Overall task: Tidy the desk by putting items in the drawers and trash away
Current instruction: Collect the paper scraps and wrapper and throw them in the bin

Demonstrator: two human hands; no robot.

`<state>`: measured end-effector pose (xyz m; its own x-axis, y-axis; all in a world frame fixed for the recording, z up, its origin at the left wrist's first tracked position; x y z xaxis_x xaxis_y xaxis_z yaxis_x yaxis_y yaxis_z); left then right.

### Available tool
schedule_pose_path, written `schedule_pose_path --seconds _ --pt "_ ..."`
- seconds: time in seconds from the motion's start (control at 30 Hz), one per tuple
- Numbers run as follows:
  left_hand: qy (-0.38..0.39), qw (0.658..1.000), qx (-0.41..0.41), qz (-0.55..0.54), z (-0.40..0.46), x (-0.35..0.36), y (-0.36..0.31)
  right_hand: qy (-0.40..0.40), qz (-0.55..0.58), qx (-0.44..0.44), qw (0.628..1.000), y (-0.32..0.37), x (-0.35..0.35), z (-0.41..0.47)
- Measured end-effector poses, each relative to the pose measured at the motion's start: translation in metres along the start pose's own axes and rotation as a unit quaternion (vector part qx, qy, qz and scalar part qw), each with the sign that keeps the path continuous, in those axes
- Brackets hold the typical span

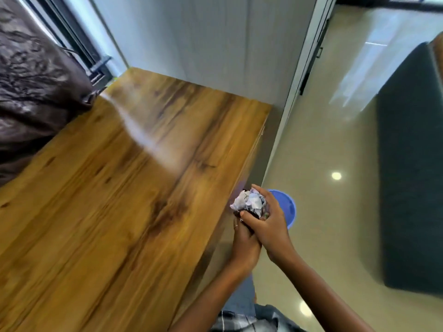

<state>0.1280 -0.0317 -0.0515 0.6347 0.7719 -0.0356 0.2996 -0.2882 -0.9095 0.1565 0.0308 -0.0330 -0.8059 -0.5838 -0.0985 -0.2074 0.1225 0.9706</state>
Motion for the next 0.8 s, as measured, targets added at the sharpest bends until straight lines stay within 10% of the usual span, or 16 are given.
schedule_pose_path --seconds 0.4,0.8 --pt "0.127 0.967 -0.216 0.047 0.121 0.081 0.025 -0.082 0.029 0.202 0.975 -0.064 -0.078 0.140" --pt "-0.089 0.932 -0.349 0.035 0.167 0.129 0.113 0.039 -0.059 0.420 0.905 -0.188 -0.136 0.245"
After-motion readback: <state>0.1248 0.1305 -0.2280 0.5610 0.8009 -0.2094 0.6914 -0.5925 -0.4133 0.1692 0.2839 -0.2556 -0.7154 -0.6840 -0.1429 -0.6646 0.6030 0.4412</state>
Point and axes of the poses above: each hand's wrist, its own z-axis towards the middle knuckle, its own x-axis out of the palm, y = z × x, the point moved 1 cm from there along z, towards the middle knuckle, and after that the axes turned 6 degrees about -y, right-handed, at the moved point
